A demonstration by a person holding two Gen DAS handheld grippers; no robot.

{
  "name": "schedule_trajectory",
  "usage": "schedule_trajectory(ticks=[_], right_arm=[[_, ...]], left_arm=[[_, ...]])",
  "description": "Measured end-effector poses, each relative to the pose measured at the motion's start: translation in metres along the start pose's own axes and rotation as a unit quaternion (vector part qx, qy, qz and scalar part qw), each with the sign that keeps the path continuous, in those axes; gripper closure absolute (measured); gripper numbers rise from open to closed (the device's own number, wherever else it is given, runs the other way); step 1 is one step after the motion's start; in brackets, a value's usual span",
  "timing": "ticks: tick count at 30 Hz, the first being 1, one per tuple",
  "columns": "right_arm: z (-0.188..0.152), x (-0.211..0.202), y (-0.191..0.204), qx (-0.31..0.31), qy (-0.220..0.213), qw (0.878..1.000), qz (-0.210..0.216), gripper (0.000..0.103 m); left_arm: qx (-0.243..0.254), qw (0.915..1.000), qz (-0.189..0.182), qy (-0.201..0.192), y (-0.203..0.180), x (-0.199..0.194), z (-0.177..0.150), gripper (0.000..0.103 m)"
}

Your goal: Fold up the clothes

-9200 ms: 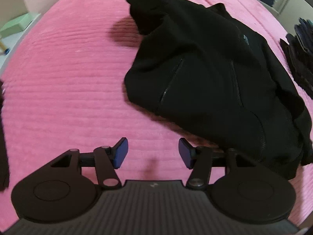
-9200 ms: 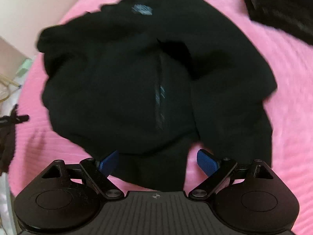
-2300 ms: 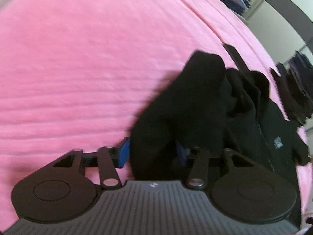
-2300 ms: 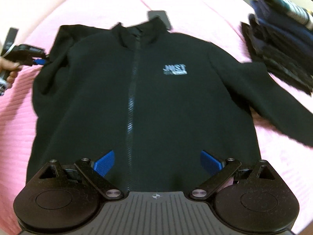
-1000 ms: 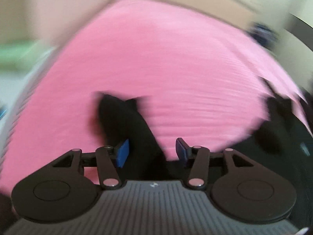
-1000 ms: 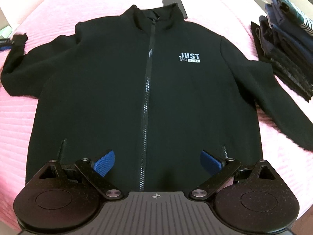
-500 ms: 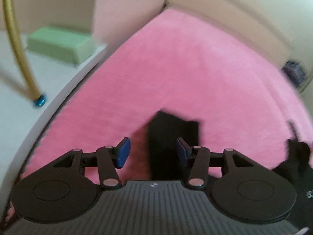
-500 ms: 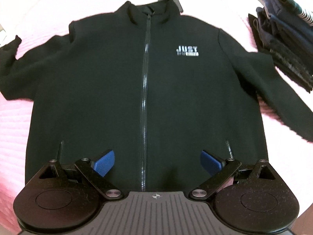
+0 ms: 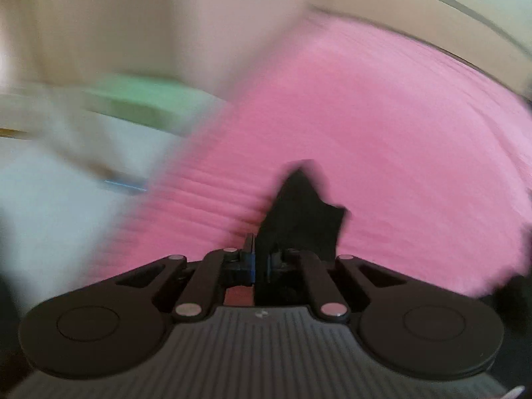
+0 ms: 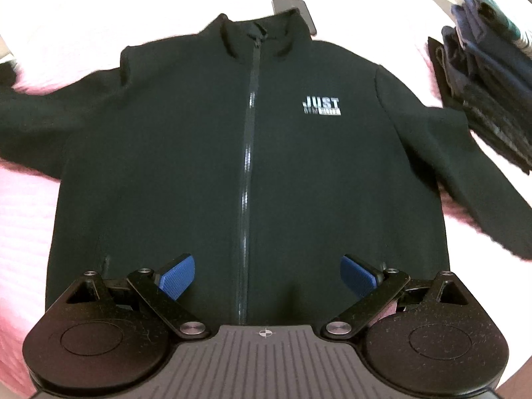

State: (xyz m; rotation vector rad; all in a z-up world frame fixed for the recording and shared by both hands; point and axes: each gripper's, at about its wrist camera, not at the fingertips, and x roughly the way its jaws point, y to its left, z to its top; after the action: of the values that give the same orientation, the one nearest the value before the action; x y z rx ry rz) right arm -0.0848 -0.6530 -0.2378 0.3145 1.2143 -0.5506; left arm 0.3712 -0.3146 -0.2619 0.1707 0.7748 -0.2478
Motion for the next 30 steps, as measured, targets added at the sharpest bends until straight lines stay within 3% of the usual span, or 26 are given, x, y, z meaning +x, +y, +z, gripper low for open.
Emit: schedule_trajectory(ticks=[1, 3, 4, 8, 11, 14, 16, 19, 22, 24, 25, 27, 30], right_arm=[[0.002, 0.001, 0.001, -0.002, 0.000, 1.000, 0.003, 0.006], [0.008, 0.005, 0.004, -0.008, 0.002, 1.000, 0.009, 0.006], [0.010, 0.006, 0.006, -0.013, 0.001, 1.000, 0.012, 0.006], [0.013, 0.003, 0.017, -0.032, -0.010, 0.999, 0.026, 0.006], [0.010, 0.002, 0.019, -0.041, -0.010, 0.999, 0.029, 0.006], [0.004, 0.008, 0.015, -0.039, 0.005, 0.999, 0.025, 0.006], [0.000, 0.012, 0.012, -0.033, 0.016, 0.999, 0.021, 0.006], [-0.002, 0.017, 0.014, -0.039, 0.024, 0.999, 0.021, 0.006], [0.001, 0.019, 0.019, -0.055, 0.026, 0.998, 0.022, 0.006], [0.003, 0.021, 0.022, -0.060, 0.024, 0.998, 0.025, 0.006], [0.004, 0.022, 0.024, -0.062, 0.023, 0.997, 0.026, 0.006], [0.005, 0.025, 0.029, -0.066, 0.024, 0.997, 0.030, 0.006], [0.008, 0.029, 0.036, -0.072, 0.025, 0.997, 0.034, 0.006]], left_arm=[[0.006, 0.9997, 0.016, -0.015, 0.006, -0.012, 0.000, 0.073], [0.017, 0.9977, 0.047, -0.046, 0.018, -0.037, -0.001, 0.060], [0.023, 0.9969, 0.057, -0.050, 0.024, -0.043, -0.002, 0.058], [0.001, 0.9984, 0.055, 0.009, 0.062, -0.027, -0.017, 0.057], [-0.005, 0.9964, 0.076, 0.037, 0.086, -0.024, -0.042, 0.056], [0.008, 0.9949, 0.081, 0.060, 0.107, -0.031, -0.064, 0.048], [0.029, 0.9936, 0.075, 0.078, 0.116, -0.032, -0.075, 0.043], [0.050, 0.9941, 0.028, 0.093, 0.124, -0.025, -0.082, 0.043], [0.147, 0.9866, -0.004, 0.070, 0.114, -0.030, -0.084, 0.043], [0.240, 0.9687, -0.040, 0.051, 0.101, -0.043, -0.089, 0.043], [0.291, 0.9539, -0.059, 0.043, 0.093, -0.047, -0.092, 0.043], [0.407, 0.9076, -0.095, 0.039, 0.078, -0.051, -0.103, 0.043], [0.533, 0.8384, -0.106, 0.044, 0.059, -0.036, -0.115, 0.047]])
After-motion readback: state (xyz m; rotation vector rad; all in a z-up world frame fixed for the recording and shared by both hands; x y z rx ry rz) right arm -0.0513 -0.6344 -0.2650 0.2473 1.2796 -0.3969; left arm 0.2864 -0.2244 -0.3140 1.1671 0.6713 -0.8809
